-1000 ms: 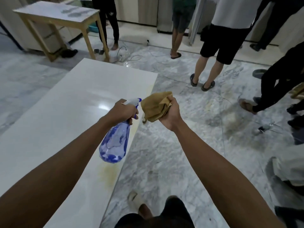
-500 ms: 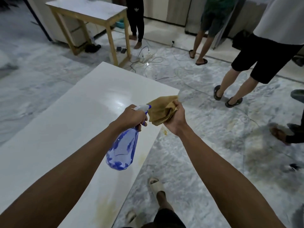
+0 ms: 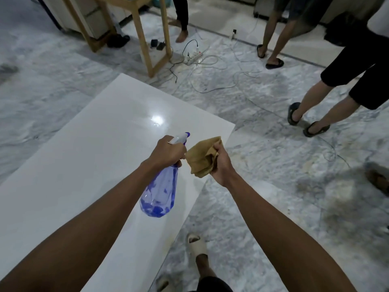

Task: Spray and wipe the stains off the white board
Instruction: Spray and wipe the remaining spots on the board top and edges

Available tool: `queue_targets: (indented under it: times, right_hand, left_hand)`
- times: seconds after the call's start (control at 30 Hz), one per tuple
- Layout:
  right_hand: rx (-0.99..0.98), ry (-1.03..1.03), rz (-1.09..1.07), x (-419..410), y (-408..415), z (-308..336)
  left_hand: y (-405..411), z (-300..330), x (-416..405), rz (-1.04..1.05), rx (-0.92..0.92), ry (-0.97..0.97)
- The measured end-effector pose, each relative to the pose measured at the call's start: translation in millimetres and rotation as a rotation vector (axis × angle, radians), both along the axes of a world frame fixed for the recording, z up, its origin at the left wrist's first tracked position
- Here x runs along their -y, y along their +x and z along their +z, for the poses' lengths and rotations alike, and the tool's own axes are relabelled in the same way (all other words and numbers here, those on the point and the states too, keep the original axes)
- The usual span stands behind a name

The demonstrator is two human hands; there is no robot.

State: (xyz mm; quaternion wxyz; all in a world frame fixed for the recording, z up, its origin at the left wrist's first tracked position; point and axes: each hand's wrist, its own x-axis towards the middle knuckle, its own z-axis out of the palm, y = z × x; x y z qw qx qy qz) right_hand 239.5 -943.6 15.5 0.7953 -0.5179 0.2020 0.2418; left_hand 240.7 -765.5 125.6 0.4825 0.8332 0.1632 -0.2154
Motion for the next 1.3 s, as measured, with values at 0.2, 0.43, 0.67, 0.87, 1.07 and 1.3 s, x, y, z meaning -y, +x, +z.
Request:
queue_targets:
  times: [0.2,0.43,0.67,0.87,1.07,1.3]
  right_hand:
    - [-0.056,-0.419,-0.141,33.8,39.6,-3.9]
    - [0.447,-1.449,0.17,53.0,166.0,-54.4]
    - [0.499,-1.81,0.357,22.7,174.0,-173.4]
    - [0.495,-1.743,0.307,23.6,172.0,-178.2]
    - [0.506,-1.641,0.334,10.1,147.5,-176.3]
    - [0.547,-1.691,0.262,-17.5,82.5,-175.2]
  left_hand:
    - [39.6,0.5,4.1,0.044,0.007,-0.06]
    - [69.1,-20.5,0.9,0.057,0.01,-0.036]
    - [62.4,-62.0,-16.4,0.109,-0.042,-0.04]
    - [47.6,-72.9,-26.8,0.12,-0.08,-0.054]
    - [31.0,-71.9,-37.5,0.111,-0.1,-0.044]
    - [4.1,-70.1,-56.1,0.035,-0.024,0.029]
